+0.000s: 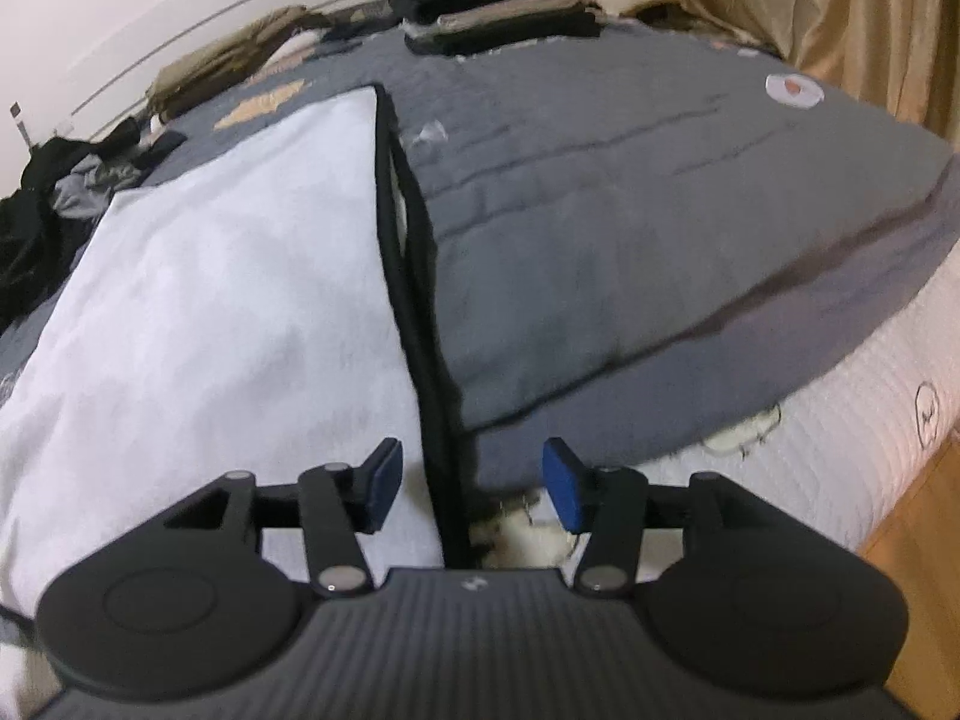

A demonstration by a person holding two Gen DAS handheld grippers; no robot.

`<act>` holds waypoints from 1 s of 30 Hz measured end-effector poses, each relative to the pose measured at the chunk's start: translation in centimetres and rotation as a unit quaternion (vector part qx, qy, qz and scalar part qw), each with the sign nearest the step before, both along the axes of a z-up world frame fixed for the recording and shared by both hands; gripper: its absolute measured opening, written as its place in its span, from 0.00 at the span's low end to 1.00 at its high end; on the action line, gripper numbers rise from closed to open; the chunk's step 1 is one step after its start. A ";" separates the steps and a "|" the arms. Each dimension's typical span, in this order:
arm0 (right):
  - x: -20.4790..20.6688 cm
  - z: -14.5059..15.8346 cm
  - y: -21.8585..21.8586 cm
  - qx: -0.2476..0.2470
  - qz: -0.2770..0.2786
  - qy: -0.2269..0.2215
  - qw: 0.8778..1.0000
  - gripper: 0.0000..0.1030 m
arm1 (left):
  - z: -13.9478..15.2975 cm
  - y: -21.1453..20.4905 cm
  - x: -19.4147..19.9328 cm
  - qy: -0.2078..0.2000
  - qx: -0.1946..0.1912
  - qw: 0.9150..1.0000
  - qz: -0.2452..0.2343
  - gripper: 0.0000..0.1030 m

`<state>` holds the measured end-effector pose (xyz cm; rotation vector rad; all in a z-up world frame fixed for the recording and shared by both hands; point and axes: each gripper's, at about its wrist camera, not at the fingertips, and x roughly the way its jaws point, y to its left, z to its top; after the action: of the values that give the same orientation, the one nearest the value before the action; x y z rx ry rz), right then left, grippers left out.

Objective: Fold clothes

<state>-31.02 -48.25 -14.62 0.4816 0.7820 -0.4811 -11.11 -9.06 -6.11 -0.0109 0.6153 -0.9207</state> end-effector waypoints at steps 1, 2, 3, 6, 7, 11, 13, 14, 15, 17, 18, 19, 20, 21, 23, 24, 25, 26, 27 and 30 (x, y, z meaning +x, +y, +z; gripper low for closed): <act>-0.1 -0.2 0.1 0.006 0.005 0.003 1.000 0.49 | 0.0 -0.1 -0.1 0.000 0.001 1.000 -0.002 0.82; -0.2 -0.4 0.1 0.010 0.006 0.009 1.000 0.49 | -0.1 -0.1 -0.1 -0.001 0.003 1.000 -0.003 0.82; -0.3 -0.6 0.1 0.015 0.008 0.015 1.000 0.49 | -0.1 -0.2 -0.2 0.000 0.003 1.000 -0.005 0.82; -0.3 -1.6 0.1 0.032 0.009 0.039 0.999 0.50 | 0.0 -0.4 -0.2 0.000 0.002 1.000 -0.009 0.82; -0.3 -1.8 0.1 0.039 0.011 0.043 0.998 0.50 | 0.0 -0.5 -0.1 0.000 0.001 1.000 -0.010 0.82; -0.3 -2.4 0.4 0.053 0.027 0.038 0.998 0.61 | 0.1 -1.0 0.0 0.001 -0.004 1.000 -0.013 0.82; -0.5 -2.3 0.2 0.065 0.034 0.031 0.997 0.62 | 0.1 -1.3 -0.1 0.000 -0.005 1.000 -0.016 0.82; -0.7 -2.3 0.1 0.080 0.036 0.023 0.996 0.62 | 0.1 -1.4 -0.1 0.000 -0.005 1.000 -0.018 0.82; -0.9 -2.3 -0.1 0.096 0.039 0.015 0.995 0.62 | 0.0 -1.5 -0.1 0.000 -0.005 1.000 -0.019 0.82; -1.1 -2.6 -0.3 0.122 0.041 -0.001 0.992 0.66 | 0.0 -1.8 -0.1 0.001 -0.005 1.000 -0.020 0.82; -1.0 -2.7 -0.4 0.125 0.044 -0.005 0.991 0.69 | 0.0 -1.9 0.0 0.002 -0.006 1.000 -0.020 0.82; -1.0 -2.9 -0.4 0.129 0.046 -0.009 0.991 0.70 | 0.0 -2.1 0.0 0.003 -0.007 1.000 -0.021 0.82; -0.9 -2.9 -0.3 0.130 0.049 -0.016 0.990 0.72 | 0.0 -2.2 0.0 0.003 -0.008 1.000 -0.021 0.82; -0.8 -2.9 -0.3 0.131 0.052 -0.022 0.990 0.74 | 0.0 -2.3 0.0 0.003 -0.008 1.000 -0.022 0.82; -0.6 -2.9 0.0 0.123 0.064 -0.027 0.990 0.74 | 0.0 -2.6 0.0 0.003 -0.008 1.000 -0.025 0.82; -0.5 -2.9 0.2 0.120 0.068 -0.027 0.990 0.70 | -0.1 -2.7 0.0 0.002 -0.008 1.000 -0.026 0.82; -0.6 -2.8 0.4 0.121 0.074 -0.028 0.989 0.67 | 0.0 -2.6 0.0 0.003 -0.009 1.000 -0.026 0.82; -0.8 -2.7 0.5 0.128 0.078 -0.029 0.988 0.56 | 0.0 -2.5 0.1 0.004 -0.010 1.000 -0.026 0.82; -1.0 -2.8 0.3 0.143 0.073 -0.031 0.986 0.35 | 0.0 -2.4 0.2 0.005 -0.011 1.000 -0.027 0.82; -1.7 -3.0 -0.3 0.192 0.060 -0.046 0.979 0.15 | 0.2 -1.3 1.0 0.013 -0.015 1.000 -0.012 0.82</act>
<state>-32.76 -48.54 -17.59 0.8049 0.8128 -0.1925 -10.07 -10.39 -5.93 -0.0426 0.6276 -0.9539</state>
